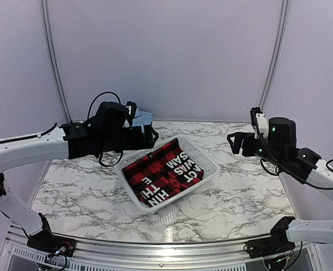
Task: Fold and stack the long sleeve shirts
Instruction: Pick up the square-folded shirt from the center of the board.
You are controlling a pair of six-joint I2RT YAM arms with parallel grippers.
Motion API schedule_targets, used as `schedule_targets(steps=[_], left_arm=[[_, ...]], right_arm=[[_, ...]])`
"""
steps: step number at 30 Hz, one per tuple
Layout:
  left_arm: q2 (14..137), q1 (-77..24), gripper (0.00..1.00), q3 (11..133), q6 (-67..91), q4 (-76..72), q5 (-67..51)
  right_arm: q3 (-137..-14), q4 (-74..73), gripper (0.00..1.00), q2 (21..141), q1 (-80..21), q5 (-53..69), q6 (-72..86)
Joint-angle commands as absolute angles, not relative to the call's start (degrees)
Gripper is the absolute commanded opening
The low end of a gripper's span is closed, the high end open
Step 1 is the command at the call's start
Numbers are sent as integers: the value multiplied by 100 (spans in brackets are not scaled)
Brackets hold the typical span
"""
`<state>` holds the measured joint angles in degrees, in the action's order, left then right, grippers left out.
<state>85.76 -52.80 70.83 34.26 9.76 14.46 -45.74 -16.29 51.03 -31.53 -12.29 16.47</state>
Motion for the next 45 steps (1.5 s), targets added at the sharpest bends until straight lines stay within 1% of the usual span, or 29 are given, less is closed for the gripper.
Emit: schedule_targets(steps=[1, 10, 16, 26, 32, 36, 40, 45], left_arm=[[8300, -5217, 99, 6941, 3135, 1149, 1836], [8082, -5135, 99, 6764, 3135, 1151, 1917], [7981, -5111, 99, 6671, 3159, 1151, 1917], [7751, -4973, 99, 6376, 3264, 1151, 1866], [7658, -4892, 99, 6295, 3278, 1165, 1737], [7946, -4878, 99, 6451, 3114, 1180, 1435], [8637, -4931, 99, 6891, 2973, 1508, 1015], [9657, -5318, 97, 7631, 2958, 1908, 1153]], right_arm=[[-4763, -1571, 99, 5115, -3118, -1291, 1715], [-4852, -1640, 99, 5148, -3120, -1304, 1661], [-4911, -1573, 99, 5195, -3196, -1041, 1617], [-5229, -1297, 99, 5926, -3909, -694, 1799], [-5479, -1187, 98, 6538, -4417, -752, 1881], [-5536, -1063, 98, 6745, -4530, -751, 1924], [-5548, -1079, 98, 6730, -4530, -863, 1982], [-5502, -1272, 99, 6573, -4534, -1204, 1980]])
